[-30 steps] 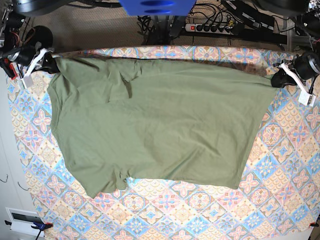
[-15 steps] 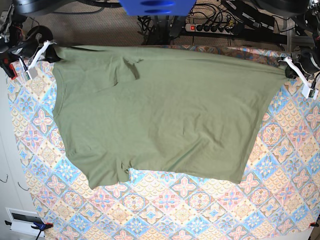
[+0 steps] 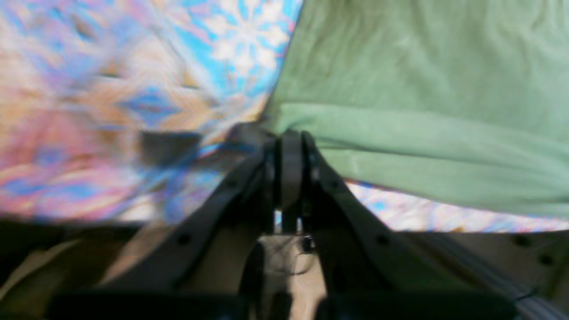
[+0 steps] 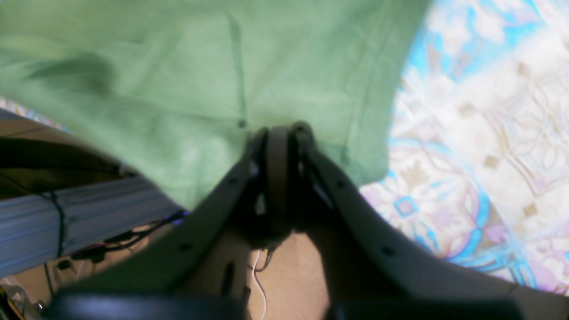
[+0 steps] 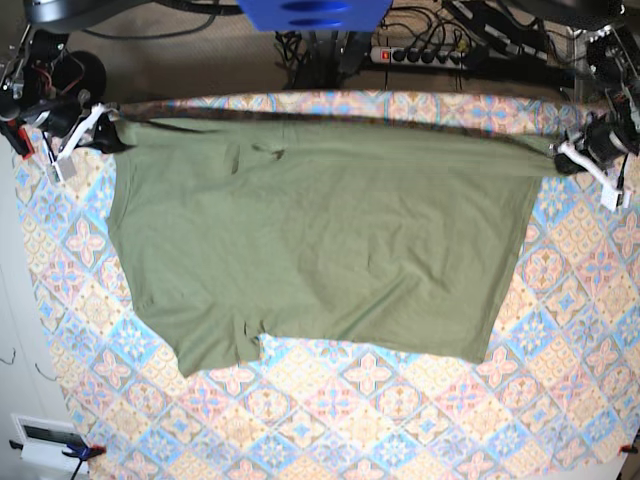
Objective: Layout the t-shirt on the table in an organized manner, then fold the t-shirt properly
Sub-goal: 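Release the shirt corner with the left gripper and lift it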
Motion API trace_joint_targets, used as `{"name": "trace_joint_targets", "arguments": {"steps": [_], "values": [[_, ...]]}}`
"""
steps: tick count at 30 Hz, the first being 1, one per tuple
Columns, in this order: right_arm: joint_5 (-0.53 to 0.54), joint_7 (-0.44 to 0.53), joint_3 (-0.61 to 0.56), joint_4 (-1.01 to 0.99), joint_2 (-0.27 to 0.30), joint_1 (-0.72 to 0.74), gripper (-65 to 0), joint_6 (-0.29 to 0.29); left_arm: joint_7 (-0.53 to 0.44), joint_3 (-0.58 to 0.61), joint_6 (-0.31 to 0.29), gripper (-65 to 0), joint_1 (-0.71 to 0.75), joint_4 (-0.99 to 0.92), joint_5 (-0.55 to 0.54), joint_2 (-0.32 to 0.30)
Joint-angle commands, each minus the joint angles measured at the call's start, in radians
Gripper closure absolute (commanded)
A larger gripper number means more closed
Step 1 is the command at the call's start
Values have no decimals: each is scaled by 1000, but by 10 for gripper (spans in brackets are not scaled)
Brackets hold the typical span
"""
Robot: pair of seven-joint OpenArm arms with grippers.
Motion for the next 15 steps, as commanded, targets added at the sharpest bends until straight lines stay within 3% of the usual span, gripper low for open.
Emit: {"name": "trace_joint_targets", "arguments": {"steps": [1,5,8,15], "values": [[9,8,12,12,19,8,-17,3,-19,-12,6,0,-21,-6,-3,-10],[9,8,9,-8,18,35,-18,3,-19,2,6,0,-104,-75,61,56],[9,8,9,-38,18,35,-18,3,-23,85,6,0,-167,-134,133,77],[9,13,10,-51,-17,37,-18,3,-201,228,6,0,-245,-261,175,123]]}}
